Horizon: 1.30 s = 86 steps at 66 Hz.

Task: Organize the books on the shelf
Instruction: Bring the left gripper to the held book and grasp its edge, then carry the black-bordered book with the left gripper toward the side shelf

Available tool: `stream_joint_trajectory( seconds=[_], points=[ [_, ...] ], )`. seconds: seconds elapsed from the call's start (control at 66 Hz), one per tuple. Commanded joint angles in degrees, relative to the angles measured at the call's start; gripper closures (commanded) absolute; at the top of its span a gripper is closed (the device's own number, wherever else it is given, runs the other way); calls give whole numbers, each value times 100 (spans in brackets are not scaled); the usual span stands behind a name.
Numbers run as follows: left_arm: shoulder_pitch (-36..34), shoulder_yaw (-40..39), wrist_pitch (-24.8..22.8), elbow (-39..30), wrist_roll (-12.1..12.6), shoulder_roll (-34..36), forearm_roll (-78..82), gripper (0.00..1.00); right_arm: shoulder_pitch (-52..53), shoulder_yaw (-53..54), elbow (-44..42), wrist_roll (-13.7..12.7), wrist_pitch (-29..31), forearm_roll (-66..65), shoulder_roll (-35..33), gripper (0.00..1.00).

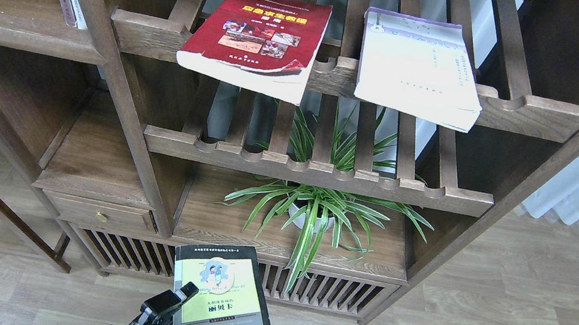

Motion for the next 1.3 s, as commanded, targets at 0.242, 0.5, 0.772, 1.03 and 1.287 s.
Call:
stream_joint_trajectory(
  seconds=[0.242, 0.5, 0.772, 1.03, 1.287],
  points=[
    [210, -608, 3, -109, -37, 170, -65, 94, 18, -10, 11, -34, 0, -100, -2, 9],
    [694, -1393, 3, -390, -10, 531, -65, 95, 62, 24, 11, -8, 0, -224, -2, 1],
    [1345, -2764, 3, -1058, 394, 1454, -21, 95, 115, 323, -7, -8, 0, -242, -2, 1],
    [1855, -4847, 3, -1551, 807, 2157, 5, 95, 115, 306, -7, -8, 0, -242, -2, 1],
    [1960, -6297, 3, -1691, 965, 2701, 5, 95, 115, 297, -7, -8, 0, -242, -2, 1]
  ],
)
